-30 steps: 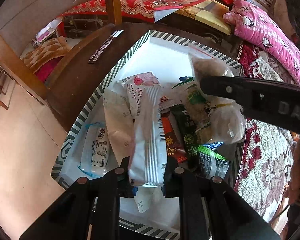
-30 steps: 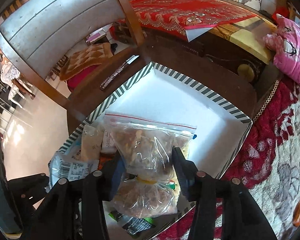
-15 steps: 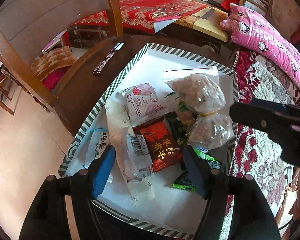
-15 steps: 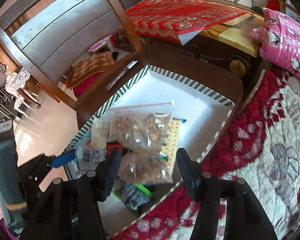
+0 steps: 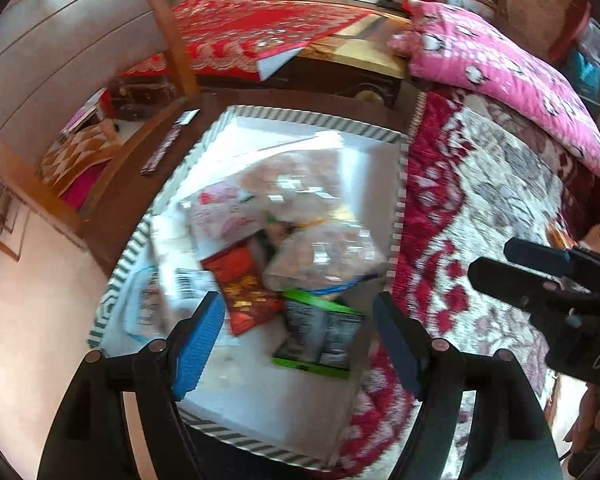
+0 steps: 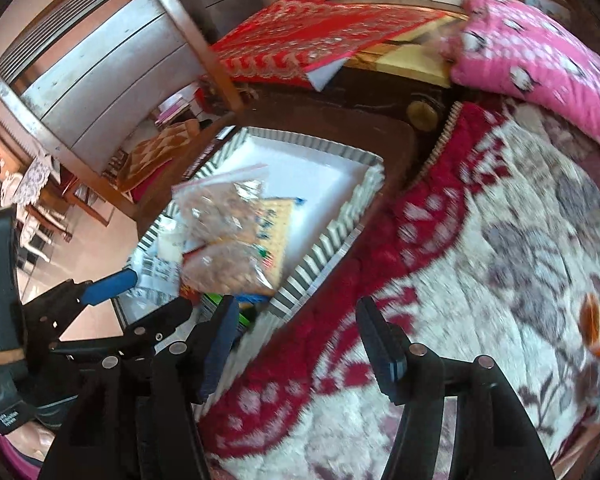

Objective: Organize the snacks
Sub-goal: 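Move both tools back over the snacks on the quilt, then grasp the orange cracker pack with the left gripper while the right grasps the red dates bag, then carry the orange cracker pack and red dates bag over the tray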

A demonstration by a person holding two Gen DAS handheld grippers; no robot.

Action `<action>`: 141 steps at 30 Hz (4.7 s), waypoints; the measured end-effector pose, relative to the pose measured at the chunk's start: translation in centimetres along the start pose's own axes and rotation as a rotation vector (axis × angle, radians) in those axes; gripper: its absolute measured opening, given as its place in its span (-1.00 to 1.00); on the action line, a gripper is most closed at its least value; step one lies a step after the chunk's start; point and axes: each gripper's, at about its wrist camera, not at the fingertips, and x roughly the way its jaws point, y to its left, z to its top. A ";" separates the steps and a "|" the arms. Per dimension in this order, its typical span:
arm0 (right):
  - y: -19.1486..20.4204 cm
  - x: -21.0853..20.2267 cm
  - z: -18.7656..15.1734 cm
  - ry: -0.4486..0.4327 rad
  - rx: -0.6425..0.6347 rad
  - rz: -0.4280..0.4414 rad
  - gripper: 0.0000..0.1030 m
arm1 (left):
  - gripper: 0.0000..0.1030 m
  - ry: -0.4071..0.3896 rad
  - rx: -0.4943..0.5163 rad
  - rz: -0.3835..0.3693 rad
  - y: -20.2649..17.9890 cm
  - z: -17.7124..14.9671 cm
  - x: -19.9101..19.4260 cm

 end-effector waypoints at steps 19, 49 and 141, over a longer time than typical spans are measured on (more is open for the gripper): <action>-12.2 -5.7 -6.8 -0.029 0.232 -0.101 0.29 | 0.47 0.025 0.222 -0.143 -14.4 0.0 1.4; -28.3 -9.4 -10.3 -0.014 0.358 -0.333 0.52 | 0.48 0.135 0.413 -0.357 -29.1 3.7 7.0; -6.2 -2.5 -7.4 0.067 0.037 -0.051 -0.13 | -0.02 -0.076 0.178 -0.066 -7.1 -1.4 -1.4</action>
